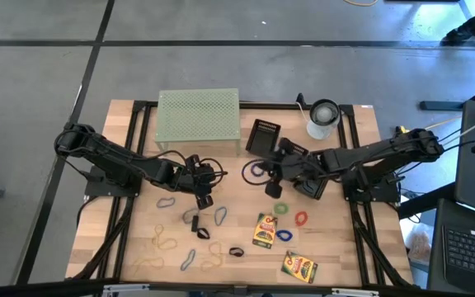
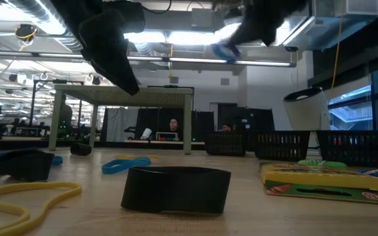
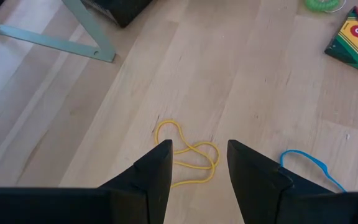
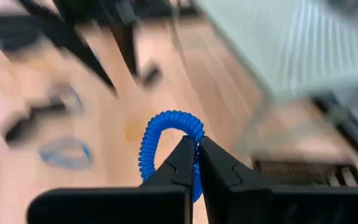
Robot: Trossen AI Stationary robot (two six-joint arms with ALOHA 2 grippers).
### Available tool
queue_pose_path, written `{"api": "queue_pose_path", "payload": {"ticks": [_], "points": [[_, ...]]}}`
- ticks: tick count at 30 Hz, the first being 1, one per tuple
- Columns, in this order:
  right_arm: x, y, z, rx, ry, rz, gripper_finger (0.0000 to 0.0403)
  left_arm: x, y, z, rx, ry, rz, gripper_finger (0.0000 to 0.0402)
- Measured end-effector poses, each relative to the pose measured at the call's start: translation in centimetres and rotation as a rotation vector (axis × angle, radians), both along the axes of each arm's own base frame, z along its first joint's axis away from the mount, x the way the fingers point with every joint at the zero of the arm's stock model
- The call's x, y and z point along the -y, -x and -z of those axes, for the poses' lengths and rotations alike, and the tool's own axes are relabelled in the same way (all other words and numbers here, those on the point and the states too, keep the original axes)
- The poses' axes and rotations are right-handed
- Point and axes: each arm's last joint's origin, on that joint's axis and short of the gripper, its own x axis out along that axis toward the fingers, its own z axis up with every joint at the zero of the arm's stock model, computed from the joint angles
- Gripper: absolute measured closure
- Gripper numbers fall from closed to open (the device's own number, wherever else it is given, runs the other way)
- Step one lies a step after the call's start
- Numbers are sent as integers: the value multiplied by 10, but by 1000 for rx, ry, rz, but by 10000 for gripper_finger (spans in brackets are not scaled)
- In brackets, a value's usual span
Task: Pick & Place Office Desk Supplies
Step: Put the blue spring keychain into the middle black bin
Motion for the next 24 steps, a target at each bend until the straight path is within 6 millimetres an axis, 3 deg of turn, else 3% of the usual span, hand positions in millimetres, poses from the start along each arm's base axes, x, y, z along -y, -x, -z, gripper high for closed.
{"api": "queue_pose_path", "payload": {"ticks": [6,10,24], "points": [[13,20,17,-217,21,209,392,0,0,0,1,-7,-4,254],[22,27,27,-220,34,367,392,-1,0,0,6,-26,-17,254],[58,58,92,-351,-56,594,379,-1,0,0,6,-27,-17,254]]}}
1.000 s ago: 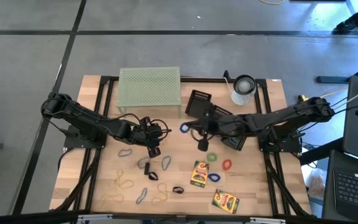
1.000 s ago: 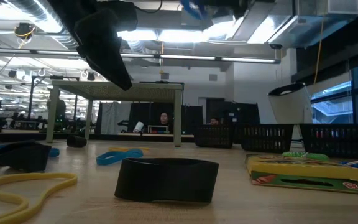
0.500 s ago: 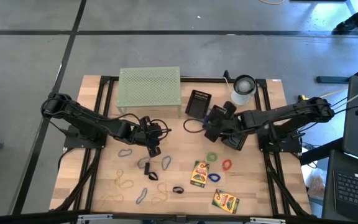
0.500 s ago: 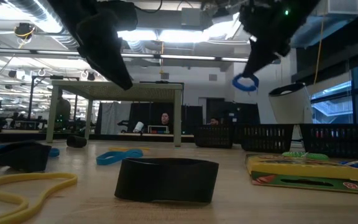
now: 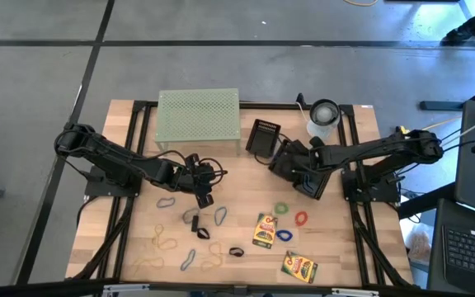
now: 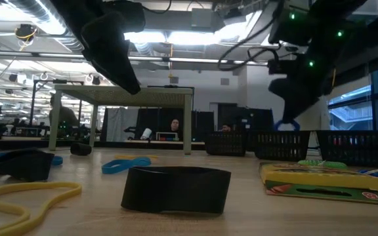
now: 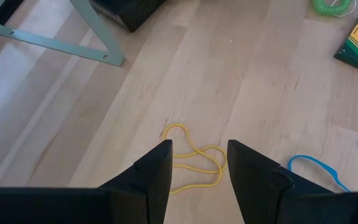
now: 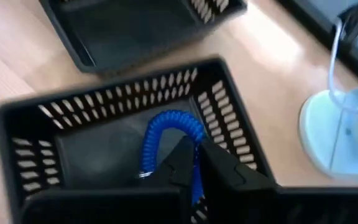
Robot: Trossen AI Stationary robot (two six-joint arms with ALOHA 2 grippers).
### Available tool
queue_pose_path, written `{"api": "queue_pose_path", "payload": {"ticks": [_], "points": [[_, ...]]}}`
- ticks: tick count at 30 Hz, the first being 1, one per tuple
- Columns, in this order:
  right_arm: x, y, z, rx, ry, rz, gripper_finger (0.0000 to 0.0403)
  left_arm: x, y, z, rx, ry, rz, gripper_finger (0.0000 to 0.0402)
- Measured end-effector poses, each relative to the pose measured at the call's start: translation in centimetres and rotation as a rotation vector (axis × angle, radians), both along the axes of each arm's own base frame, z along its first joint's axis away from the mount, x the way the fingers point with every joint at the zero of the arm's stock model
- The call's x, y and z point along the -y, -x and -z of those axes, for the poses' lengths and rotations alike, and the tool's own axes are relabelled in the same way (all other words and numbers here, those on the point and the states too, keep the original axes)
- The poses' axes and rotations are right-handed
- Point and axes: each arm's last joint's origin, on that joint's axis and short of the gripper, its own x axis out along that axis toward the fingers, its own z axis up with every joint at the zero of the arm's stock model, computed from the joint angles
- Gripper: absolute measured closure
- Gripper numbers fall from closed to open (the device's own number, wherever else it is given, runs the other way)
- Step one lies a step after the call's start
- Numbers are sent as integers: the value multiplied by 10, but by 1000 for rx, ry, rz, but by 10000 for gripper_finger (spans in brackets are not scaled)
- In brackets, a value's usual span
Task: Pick & Place Office Desk Supplies
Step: Put the blue spring keychain into the middle black bin, then put the green spring keychain into the middle black bin
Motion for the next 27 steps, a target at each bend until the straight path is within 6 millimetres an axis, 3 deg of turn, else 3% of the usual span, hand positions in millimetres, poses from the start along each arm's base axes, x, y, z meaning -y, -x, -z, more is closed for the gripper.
{"api": "queue_pose_path", "payload": {"ticks": [8,15,19,27], "points": [[1,-5,0,57,-40,-8,322,-1,0,0,-5,-11,10,254],[1,-10,-8,61,-44,-37,250,-1,0,0,-5,-10,10,254],[-3,-18,-19,93,-176,-99,216,-1,0,0,-6,-10,11,254],[-39,-27,-26,129,-463,-389,210,0,0,0,-2,-2,4,254]]}}
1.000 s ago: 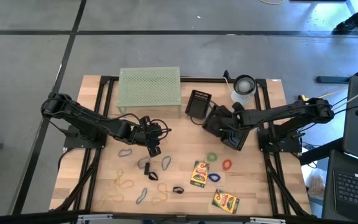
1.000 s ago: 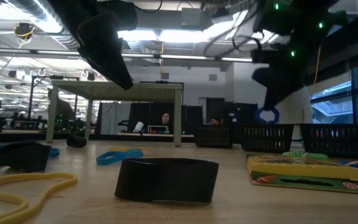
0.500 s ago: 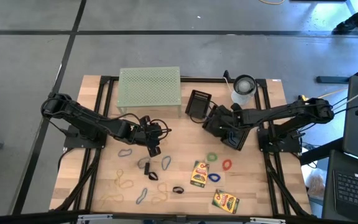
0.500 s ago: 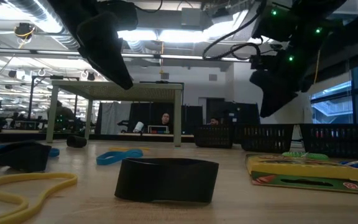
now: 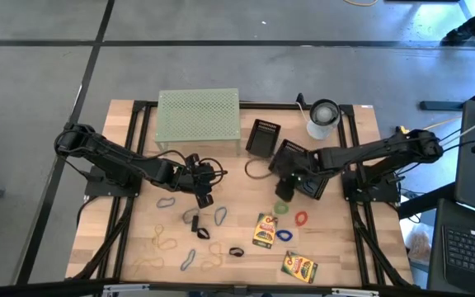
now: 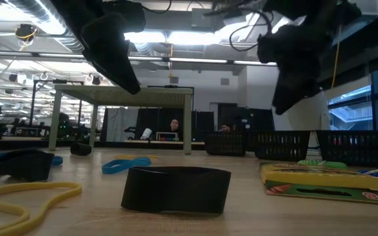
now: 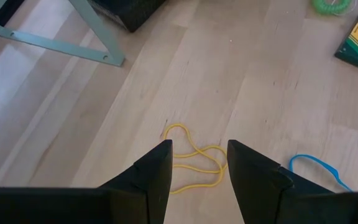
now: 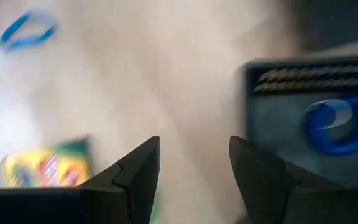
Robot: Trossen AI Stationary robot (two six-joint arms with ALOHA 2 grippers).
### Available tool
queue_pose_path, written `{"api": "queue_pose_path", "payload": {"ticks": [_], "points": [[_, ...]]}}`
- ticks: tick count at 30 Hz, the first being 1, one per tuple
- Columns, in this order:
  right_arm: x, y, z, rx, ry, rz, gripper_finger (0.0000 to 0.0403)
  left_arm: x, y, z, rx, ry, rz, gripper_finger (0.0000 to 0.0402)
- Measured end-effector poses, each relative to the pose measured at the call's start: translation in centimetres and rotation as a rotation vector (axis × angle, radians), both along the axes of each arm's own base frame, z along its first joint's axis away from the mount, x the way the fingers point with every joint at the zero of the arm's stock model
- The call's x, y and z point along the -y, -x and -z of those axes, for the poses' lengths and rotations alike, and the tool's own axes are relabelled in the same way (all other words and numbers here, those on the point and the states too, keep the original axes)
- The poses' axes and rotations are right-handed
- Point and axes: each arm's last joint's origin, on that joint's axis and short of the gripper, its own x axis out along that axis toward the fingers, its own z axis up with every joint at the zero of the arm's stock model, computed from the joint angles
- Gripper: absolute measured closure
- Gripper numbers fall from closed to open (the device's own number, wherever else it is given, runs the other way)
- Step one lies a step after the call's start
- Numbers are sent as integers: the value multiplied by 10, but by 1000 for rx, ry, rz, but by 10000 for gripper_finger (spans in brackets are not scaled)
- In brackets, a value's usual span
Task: Pick & Place Office Desk Supplies
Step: Put the green spring keychain into the middle black bin
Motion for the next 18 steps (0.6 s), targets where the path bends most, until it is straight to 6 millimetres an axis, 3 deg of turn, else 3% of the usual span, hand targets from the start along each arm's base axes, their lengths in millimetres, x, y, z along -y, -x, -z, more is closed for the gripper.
{"api": "queue_pose_path", "payload": {"ticks": [9,18], "points": [[-49,3,12,-21,86,-196,228,5,1,0,0,10,16,254],[-80,-1,53,-142,201,-444,236,14,3,0,2,9,50,254]]}}
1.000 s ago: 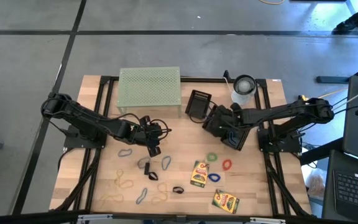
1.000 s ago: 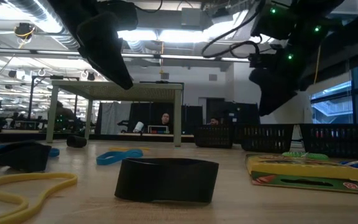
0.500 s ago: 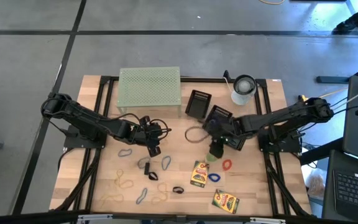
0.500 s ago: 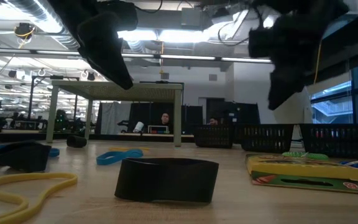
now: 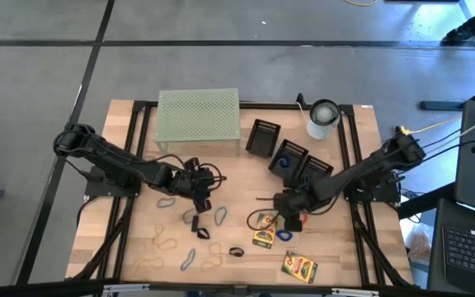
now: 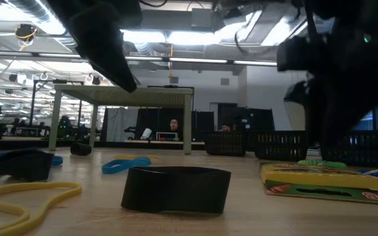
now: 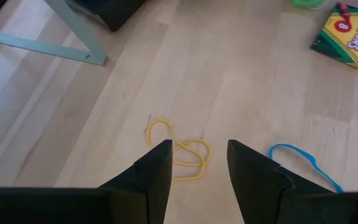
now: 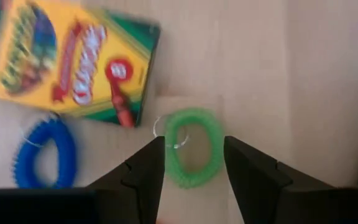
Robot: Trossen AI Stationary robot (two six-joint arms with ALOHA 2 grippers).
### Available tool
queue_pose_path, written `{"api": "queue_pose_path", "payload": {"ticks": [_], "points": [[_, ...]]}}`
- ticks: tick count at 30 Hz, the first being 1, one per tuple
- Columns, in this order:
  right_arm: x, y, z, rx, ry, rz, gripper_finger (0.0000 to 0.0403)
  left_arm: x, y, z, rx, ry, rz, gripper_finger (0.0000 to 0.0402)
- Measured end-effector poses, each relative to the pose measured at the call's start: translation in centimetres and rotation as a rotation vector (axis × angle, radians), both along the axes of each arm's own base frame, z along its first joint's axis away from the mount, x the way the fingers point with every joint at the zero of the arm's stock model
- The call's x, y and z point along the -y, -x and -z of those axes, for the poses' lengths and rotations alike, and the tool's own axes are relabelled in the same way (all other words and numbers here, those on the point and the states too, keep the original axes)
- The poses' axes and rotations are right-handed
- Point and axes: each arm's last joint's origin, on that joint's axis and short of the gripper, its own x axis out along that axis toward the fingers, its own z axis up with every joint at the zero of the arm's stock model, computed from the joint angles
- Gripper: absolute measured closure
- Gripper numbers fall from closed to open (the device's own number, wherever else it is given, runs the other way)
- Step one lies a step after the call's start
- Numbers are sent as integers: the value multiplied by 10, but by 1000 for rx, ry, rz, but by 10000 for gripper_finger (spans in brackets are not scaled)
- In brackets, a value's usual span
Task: Pick & Place Office Desk Supplies
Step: Put the green spring keychain into the middle black bin
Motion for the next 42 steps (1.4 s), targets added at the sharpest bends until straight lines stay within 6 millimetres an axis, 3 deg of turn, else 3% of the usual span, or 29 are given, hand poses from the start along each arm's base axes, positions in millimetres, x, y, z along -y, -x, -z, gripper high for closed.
{"api": "queue_pose_path", "payload": {"ticks": [7,17,29,32,38,42], "points": [[-4,-6,27,-77,32,-16,235,3,1,0,2,1,9,254],[-4,-8,30,-70,37,-8,249,2,0,0,3,-3,6,254],[-4,-11,30,-12,46,100,387,2,0,0,3,-4,6,254],[-4,-14,31,21,44,109,393,2,0,0,3,-3,6,254],[-2,-18,18,86,94,91,392,2,0,0,3,-4,6,254],[3,-30,-15,233,186,75,392,2,0,0,4,-4,6,254]]}}
